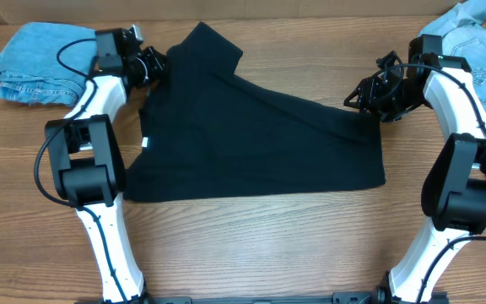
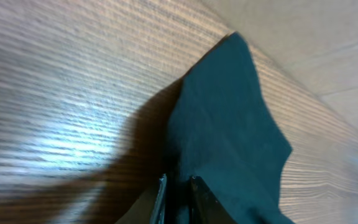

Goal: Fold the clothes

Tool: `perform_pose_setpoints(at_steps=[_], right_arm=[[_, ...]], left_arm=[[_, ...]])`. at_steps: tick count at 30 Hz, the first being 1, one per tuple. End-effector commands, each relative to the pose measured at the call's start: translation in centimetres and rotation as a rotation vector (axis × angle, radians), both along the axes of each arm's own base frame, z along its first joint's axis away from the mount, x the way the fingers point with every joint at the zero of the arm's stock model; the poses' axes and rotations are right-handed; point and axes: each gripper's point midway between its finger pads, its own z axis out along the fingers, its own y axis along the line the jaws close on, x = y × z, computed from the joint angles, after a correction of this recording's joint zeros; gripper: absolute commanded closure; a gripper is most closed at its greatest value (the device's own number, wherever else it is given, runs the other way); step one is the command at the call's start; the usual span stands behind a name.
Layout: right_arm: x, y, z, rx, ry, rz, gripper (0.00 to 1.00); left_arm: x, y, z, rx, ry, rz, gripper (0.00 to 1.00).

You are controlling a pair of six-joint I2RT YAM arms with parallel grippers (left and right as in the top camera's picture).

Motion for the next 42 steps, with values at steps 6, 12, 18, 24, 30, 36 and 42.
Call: perform_pose_setpoints(at_steps=[6,12,18,24,30,36,42], right_arm=[[0.6,0.0,2.5,-0.002,-0.065,0.001,0.46],[0.7,-0.1,2.5,-0.003,-0.068,0.000,0.46],[0.7,-0.1,2.5,-0.002,-0.067,0.000,0.46],[0.7,-0.1,2.5,-0.003,-0.068,0.001,0.46],[0.5,0.0,2.4,-0.001,-0.060,0.001,0.46],[0.5,0.0,2.4,-0.001,-0.060,0.000,0.45],[0.6,0.0,2.5,-0.002,-0.064,0.001,0.44]], left_arm=[[0.1,-1.3,5.4,-0.009,-0.048,-0.140,0.89],[-2.6,-1.3,6.8,-0.001,0.069,-0.158,0.94],[-6.0,-0.9,6.2,0.019,0.210,-0.167,0.96],[-9.2,0.4,4.5,0.077,0.378,-0.134,0.96],[-12.1,0.9,3.4,0.105,0.515,-0.128,0.96],[-11.9,1.1,3.5,0.130,0.495,-0.142,0.87],[-6.0,0.9,7.7,0.159,0.179,-0.187,0.00]])
